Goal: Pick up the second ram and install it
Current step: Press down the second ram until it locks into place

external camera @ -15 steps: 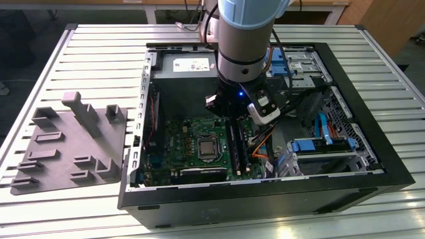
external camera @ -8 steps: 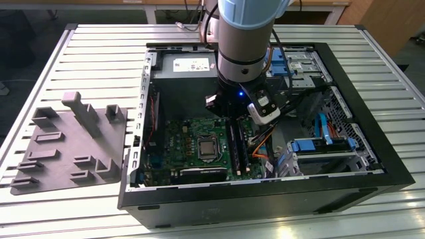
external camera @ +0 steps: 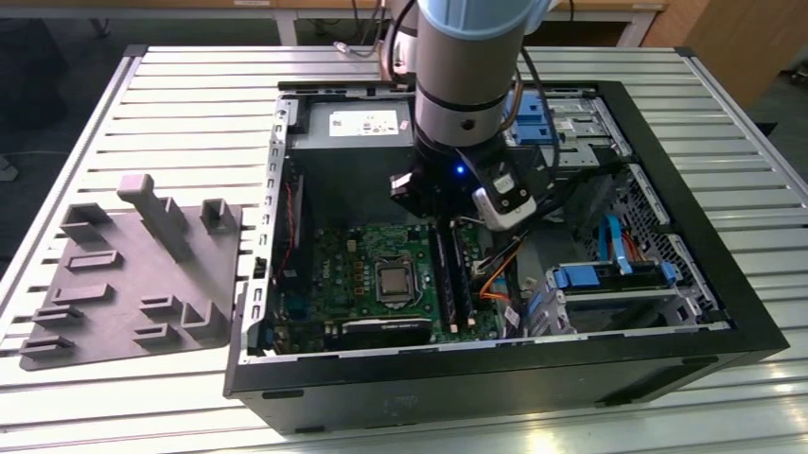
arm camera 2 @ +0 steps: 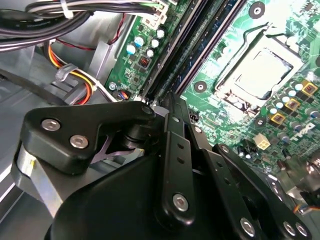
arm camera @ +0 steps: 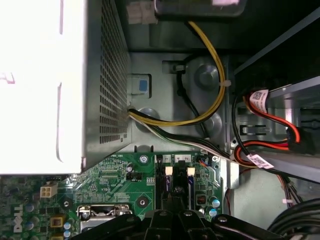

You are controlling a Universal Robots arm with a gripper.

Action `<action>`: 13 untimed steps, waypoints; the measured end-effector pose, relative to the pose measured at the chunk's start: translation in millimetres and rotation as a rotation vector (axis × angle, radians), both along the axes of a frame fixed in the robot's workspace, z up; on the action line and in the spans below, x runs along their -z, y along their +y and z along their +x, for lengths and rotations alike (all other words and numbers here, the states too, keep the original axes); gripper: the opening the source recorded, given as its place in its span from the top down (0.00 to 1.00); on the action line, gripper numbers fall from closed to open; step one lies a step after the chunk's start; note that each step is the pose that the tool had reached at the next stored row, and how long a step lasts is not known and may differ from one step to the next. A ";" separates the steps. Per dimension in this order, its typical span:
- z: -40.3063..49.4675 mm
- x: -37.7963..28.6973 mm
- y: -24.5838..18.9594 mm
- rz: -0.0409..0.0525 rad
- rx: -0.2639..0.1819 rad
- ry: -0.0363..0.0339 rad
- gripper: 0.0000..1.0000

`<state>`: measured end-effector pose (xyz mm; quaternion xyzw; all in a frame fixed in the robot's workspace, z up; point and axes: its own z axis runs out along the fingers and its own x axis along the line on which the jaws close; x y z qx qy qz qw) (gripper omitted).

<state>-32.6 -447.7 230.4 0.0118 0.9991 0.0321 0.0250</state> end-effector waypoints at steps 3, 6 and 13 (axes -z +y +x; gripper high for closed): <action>0.0 -4.9 0.0 -0.0002 0.000 0.0001 0.89; 0.0 -6.6 0.0 0.0000 0.000 0.0000 0.89; 0.0 -6.9 -0.5 -0.0003 0.000 0.0001 0.89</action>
